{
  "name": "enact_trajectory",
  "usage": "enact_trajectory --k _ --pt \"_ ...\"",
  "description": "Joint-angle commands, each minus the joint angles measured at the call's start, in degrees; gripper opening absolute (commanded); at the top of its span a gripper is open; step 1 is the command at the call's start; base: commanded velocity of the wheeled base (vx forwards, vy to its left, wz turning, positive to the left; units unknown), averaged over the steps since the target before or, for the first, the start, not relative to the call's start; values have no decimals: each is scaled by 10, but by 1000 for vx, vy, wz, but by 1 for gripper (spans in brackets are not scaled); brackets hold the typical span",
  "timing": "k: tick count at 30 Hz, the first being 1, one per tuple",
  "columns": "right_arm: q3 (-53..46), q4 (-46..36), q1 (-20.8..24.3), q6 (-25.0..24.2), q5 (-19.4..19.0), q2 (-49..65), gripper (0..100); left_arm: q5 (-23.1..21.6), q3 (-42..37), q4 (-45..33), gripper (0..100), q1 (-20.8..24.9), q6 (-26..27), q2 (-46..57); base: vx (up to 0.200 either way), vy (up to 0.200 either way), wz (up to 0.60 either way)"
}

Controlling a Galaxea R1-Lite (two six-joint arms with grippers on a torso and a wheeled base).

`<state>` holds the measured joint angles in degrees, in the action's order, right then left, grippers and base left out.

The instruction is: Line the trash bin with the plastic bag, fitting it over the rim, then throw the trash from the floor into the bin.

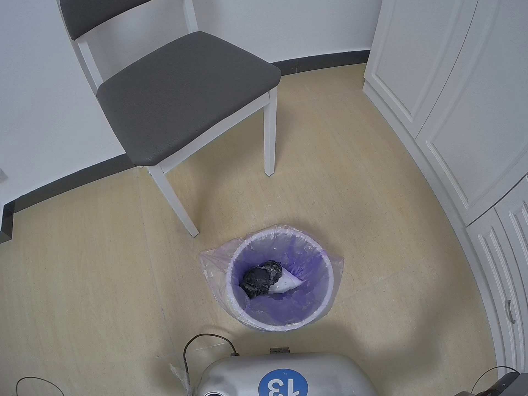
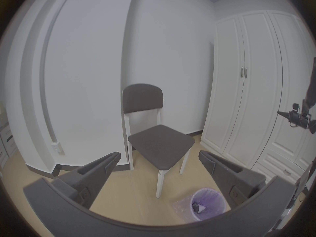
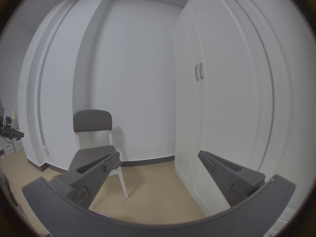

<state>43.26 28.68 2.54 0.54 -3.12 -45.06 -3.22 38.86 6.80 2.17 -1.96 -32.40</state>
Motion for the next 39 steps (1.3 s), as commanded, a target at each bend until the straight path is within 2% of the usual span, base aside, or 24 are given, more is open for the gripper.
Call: enact_trajectory --k 1,4,10,15,22,28,31,34,37,38,39 --pt "-37 -122 -3 -3 5 217 100 2 24 -94 100 -19 -40 170 0 0 0" --pt "-50 -160 -3 -7 4 275 100 1 11 -152 100 -25 -42 217 0 0 0" --pt "-86 -175 -1 -10 7 376 100 4 12 -233 100 -30 -44 295 0 0 0" --pt "-90 -227 -10 -11 6 422 100 53 40 -290 100 -24 -43 323 0 0 0" --pt "-141 -236 -23 -4 12 450 100 75 68 -348 100 -24 -38 323 0 0 0" --pt "-172 -233 -22 -4 8 450 100 81 58 -356 100 -24 -30 323 0 0 0" --pt "-198 -227 -23 2 9 450 100 113 30 -355 100 -23 -34 323 0 0 0" --pt "-215 -219 -23 3 9 450 100 110 4 -344 100 -23 -30 323 0 0 0" --pt "-246 -204 -23 2 8 450 100 95 -90 -294 100 -23 -26 324 0 0 0" --pt "-247 -203 -23 2 8 450 100 94 -95 -291 100 -23 -25 324 0 0 0" --pt "-264 -198 -23 2 11 450 100 93 -157 -240 100 -23 -20 324 0 0 0"
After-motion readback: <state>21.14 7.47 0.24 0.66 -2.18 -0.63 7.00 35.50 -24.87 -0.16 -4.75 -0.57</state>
